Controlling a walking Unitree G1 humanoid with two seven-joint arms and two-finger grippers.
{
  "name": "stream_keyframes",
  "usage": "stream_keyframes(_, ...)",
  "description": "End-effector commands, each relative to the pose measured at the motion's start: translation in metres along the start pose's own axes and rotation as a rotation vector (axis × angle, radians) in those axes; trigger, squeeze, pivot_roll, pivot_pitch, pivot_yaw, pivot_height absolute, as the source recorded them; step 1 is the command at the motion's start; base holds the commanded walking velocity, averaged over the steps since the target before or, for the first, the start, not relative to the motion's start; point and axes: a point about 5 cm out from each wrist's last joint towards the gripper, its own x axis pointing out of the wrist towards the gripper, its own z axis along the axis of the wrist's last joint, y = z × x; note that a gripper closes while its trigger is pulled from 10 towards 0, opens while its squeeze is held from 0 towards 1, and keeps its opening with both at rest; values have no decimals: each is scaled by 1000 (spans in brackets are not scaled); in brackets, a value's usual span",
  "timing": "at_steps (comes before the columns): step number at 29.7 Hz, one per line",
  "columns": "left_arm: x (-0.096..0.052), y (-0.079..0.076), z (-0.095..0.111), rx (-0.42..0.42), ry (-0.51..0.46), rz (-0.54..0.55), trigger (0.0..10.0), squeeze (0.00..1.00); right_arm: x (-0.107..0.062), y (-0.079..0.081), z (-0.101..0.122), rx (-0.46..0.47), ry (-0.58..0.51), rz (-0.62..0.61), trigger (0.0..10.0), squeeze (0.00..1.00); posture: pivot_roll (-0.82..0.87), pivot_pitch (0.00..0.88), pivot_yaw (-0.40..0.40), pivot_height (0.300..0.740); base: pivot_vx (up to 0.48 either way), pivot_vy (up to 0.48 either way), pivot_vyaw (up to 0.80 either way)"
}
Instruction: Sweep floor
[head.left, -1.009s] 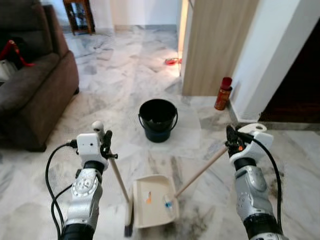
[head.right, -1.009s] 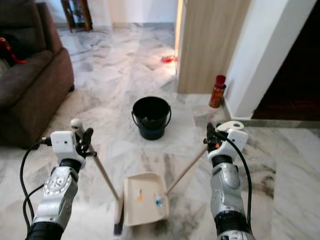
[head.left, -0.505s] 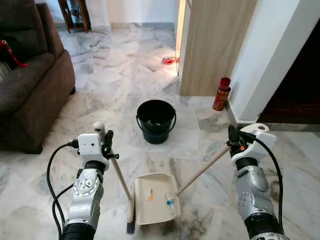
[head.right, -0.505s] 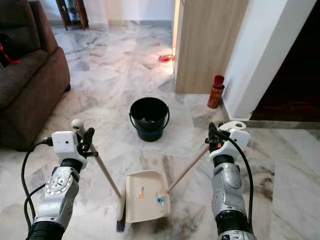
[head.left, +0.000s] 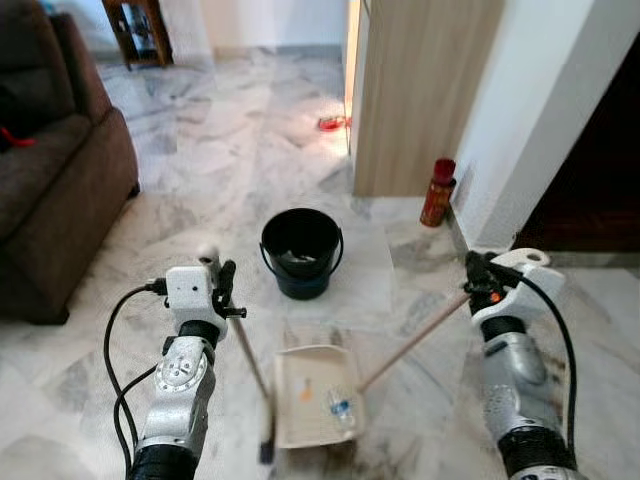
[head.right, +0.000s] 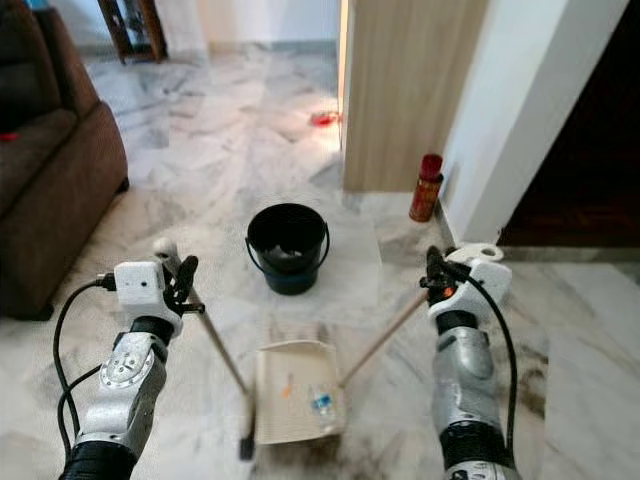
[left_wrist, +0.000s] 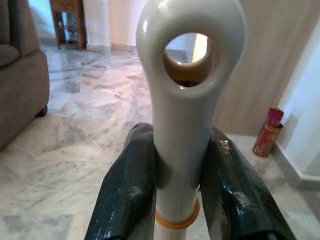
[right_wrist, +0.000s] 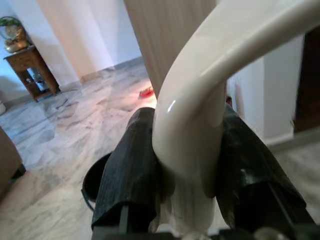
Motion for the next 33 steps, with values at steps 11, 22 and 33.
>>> stream_keyframes(11, 3, 2, 11, 9, -50, 2, 10000, 0, 7, 17, 12, 7, -69, 63, 10000, 0, 39, 0, -5, 740, 343, 0, 173)
stream_keyframes(22, 4, 2, 11, 9, -50, 0, 10000, 0, 7, 17, 11, 27, -60, 59, 10000, 0, 39, 0, -5, 740, 342, 0, 218)
stream_keyframes(33, 3, 1, 11, 8, -52, -6, 10000, 0, 7, 16, 11, 30, -61, 61, 10000, 0, 41, 0, -3, 740, 343, 0, 0)
